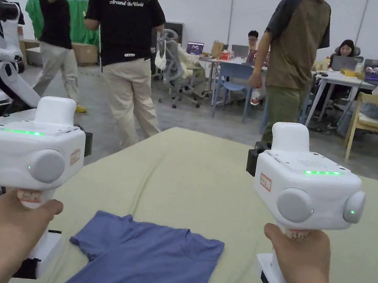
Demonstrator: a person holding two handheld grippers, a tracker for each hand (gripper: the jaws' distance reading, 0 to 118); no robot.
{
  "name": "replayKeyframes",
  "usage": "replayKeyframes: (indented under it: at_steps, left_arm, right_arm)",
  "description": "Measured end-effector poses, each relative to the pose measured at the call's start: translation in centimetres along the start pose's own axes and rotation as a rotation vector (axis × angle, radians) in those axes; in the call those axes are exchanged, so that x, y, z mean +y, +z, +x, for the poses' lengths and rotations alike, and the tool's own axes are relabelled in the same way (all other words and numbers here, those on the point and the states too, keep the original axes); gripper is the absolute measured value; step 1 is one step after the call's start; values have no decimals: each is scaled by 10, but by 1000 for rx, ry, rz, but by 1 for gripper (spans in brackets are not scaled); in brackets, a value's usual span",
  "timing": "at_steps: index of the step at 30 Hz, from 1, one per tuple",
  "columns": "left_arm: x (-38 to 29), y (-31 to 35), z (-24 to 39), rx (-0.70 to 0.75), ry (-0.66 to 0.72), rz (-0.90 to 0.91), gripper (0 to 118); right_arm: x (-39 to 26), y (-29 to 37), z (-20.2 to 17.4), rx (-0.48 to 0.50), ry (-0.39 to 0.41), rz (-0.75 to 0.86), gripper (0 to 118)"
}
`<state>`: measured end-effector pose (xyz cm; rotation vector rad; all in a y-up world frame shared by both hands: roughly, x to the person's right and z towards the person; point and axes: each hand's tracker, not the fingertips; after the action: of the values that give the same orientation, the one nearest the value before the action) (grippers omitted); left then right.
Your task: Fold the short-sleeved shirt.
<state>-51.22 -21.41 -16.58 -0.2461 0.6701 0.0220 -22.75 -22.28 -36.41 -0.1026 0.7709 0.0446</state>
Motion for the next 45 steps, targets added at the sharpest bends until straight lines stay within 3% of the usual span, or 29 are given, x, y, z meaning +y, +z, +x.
replayKeyframes:
  at_steps: [1,2,3,5,12,15,18,20,21,22,23,24,26,30,32,35,40,45]
  left_arm:
    - [-11,-13,3,-37,38,-62,33]
    - [-24,-28,8,-73,64,-128,95]
    - [-43,-47,16,-127,85,-224,101]
    - [-79,-76,37,-221,111,-289,101]
    - [-218,-187,154,-329,-122,-594,101]
    - [-260,-223,179,-338,-138,-687,101]
    - [-293,-232,189,-278,-251,-740,97]
    - [-301,-218,179,-326,-243,-630,81]
    - [-299,-214,177,-321,-217,-605,63]
    - [-299,-213,173,-286,-221,-591,22]
    - [-301,-214,167,-237,-193,-565,2]
    - [-296,-216,154,-304,-73,-610,2]
    - [-292,-220,150,-309,-1,-654,1]
    - [-268,-211,155,-314,-50,-621,1]
    - [-231,-194,158,-338,-4,-531,1]
    - [-176,-172,175,-373,-74,-421,1]
    - [-93,-123,245,-608,-117,-268,1]
    - [-55,-50,369,-947,-260,-201,1]
  right_arm:
    - [-5,-4,4,-7,20,-12,3]
    - [-11,-6,8,-12,23,-26,3]
    - [-17,-10,15,-15,25,-42,3]
    - [-33,-19,29,-40,39,-84,3]
    - [-108,-51,89,-119,99,-267,3]
    - [-138,-57,109,-136,66,-340,3]
    - [-175,-68,130,-152,24,-390,3]
    - [-194,-71,140,-144,-6,-411,3]
    - [-202,-72,143,-145,-11,-422,3]
    - [-213,-74,148,-145,-20,-425,3]
    - [-219,-75,150,-143,-27,-435,3]
    - [-225,-75,152,-144,-33,-451,3]
    - [-226,-70,150,-140,-52,-460,3]
    - [-219,-53,160,-143,-87,-434,3]
    - [-207,-38,170,-151,-108,-397,3]
    - [-183,-9,191,-194,-117,-338,3]
    - [-139,72,237,-305,-117,-237,3]
    - [-102,176,286,-476,-78,-178,3]
